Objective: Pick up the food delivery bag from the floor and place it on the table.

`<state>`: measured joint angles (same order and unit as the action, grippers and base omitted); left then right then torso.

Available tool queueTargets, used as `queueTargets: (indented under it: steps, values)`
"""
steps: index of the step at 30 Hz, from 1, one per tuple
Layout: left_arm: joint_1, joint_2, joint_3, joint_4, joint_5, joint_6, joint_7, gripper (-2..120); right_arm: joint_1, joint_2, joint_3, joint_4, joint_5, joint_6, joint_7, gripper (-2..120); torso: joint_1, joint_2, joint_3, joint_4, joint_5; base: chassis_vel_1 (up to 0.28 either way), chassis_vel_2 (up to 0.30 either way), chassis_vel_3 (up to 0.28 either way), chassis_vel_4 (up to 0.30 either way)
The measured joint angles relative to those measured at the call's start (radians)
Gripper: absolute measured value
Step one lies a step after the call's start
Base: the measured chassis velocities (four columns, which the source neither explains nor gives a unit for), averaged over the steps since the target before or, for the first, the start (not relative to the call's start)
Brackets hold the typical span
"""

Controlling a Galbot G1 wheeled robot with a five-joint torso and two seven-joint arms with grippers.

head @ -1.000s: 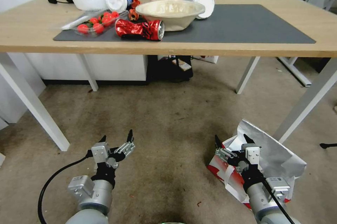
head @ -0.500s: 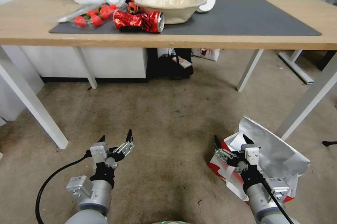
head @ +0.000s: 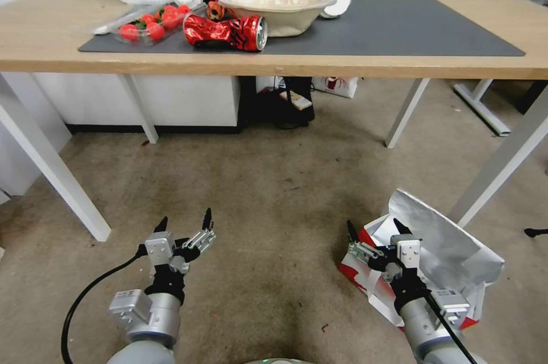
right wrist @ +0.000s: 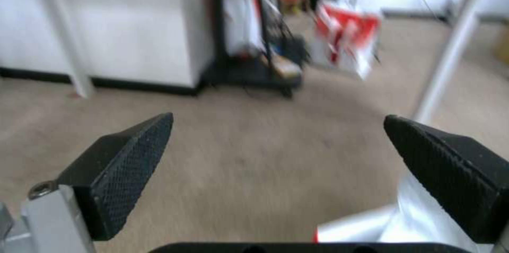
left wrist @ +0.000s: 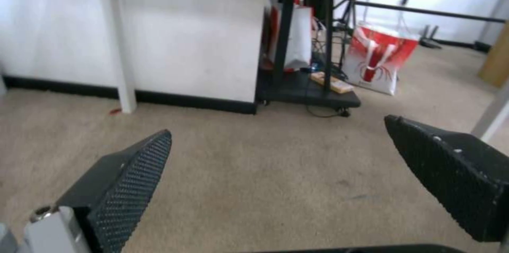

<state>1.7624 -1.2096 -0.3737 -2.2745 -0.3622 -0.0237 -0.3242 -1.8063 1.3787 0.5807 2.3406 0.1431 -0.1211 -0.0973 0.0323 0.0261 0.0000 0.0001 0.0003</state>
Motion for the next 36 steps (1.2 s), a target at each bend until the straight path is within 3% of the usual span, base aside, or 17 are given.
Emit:
queueTargets:
  steps: [2,4,6,15,18,28,36]
  values:
    - [-0.001,0.013,-0.004,0.024,0.030,-0.031,0.030,100,0.018,-0.076,0.045,-0.022,0.071,0.048,-0.055,100,0.000,0.001,0.000,0.0001,-0.0001,0.000,0.000,0.000,0.000]
    - [-0.001,0.016,-0.004,0.029,0.037,-0.037,0.037,100,0.023,-0.102,0.064,-0.031,0.096,0.062,-0.072,100,0.000,0.001,0.000,0.0000,0.0000,0.000,0.000,0.000,0.000]
    - [0.005,0.025,-0.005,0.037,0.057,-0.045,0.059,100,0.033,-0.188,0.146,-0.083,0.190,0.108,-0.128,100,0.000,0.002,0.000,0.0001,0.0002,0.000,0.000,0.000,0.000]
    - [0.027,0.022,-0.006,0.039,0.096,-0.062,0.074,100,0.001,-0.347,0.367,-0.232,0.387,0.155,-0.257,100,0.001,0.004,0.000,0.0000,0.0000,0.000,0.000,0.000,0.000]
    - [0.038,0.016,-0.005,0.039,0.117,-0.071,0.078,100,0.006,-0.420,0.443,-0.351,0.443,0.186,-0.399,100,0.001,0.004,0.000,-0.0002,0.0002,0.000,0.000,0.000,0.000]
    - [0.048,0.009,-0.006,0.042,0.138,-0.086,0.086,100,0.113,-0.575,0.497,-0.644,0.468,0.238,-0.659,100,0.001,0.005,0.000,0.0001,0.0000,0.000,0.000,0.000,0.000]
    - [0.057,-0.002,-0.003,0.047,0.157,-0.089,0.078,100,0.201,-0.674,0.437,-0.809,0.397,0.268,-0.695,100,0.001,0.006,0.000,0.0001,-0.0002,0.000,0.000,0.000,0.000]
